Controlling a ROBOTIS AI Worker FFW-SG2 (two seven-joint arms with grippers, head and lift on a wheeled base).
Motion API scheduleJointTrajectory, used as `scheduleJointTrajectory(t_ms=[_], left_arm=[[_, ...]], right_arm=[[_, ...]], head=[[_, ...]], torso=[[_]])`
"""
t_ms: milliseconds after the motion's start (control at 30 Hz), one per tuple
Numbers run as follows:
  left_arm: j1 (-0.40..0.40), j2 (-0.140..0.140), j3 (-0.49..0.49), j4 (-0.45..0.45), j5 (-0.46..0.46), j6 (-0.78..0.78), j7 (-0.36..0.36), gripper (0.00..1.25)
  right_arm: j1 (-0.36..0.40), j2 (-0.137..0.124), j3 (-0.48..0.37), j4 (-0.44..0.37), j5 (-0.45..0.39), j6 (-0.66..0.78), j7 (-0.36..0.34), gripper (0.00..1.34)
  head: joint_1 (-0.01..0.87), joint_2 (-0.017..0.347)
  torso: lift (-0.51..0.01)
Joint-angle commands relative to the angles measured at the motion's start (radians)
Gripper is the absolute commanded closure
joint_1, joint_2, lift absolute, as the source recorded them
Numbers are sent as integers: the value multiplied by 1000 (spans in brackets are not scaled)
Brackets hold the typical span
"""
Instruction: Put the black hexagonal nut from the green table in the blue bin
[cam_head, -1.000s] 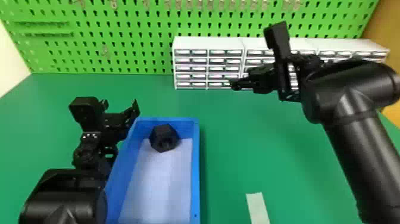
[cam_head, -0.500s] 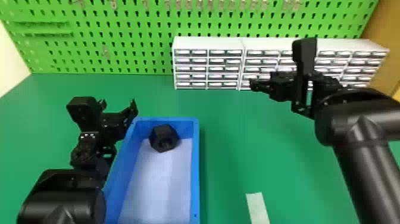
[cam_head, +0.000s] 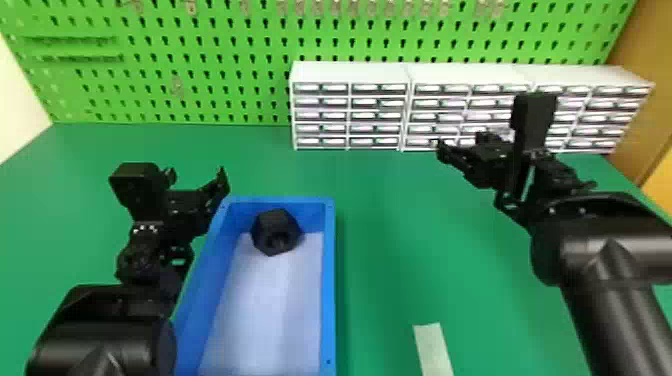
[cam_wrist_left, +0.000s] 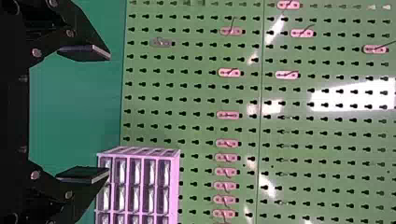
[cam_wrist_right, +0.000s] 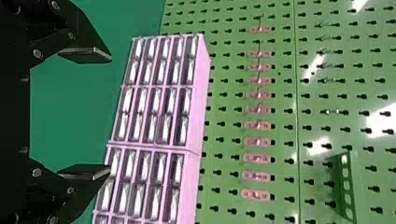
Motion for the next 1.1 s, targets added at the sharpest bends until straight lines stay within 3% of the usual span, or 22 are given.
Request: scheduleJointTrajectory(t_ms=[0,867,1067], left_arm=[[3,0,2,0,0,0,3,383],[2,0,-9,0,3,0,13,383],[0,0,-11,0,3,0,18,383]], right_arm=[[44,15,-25,7,-3,-92,-29,432],[179,78,-51,22,26,-368,-127,433],[202,81,-40,24,19,-399,-158,433]], head=[[686,51],[686,51],[686,51]], torso=[[-96],[-96],[-96]])
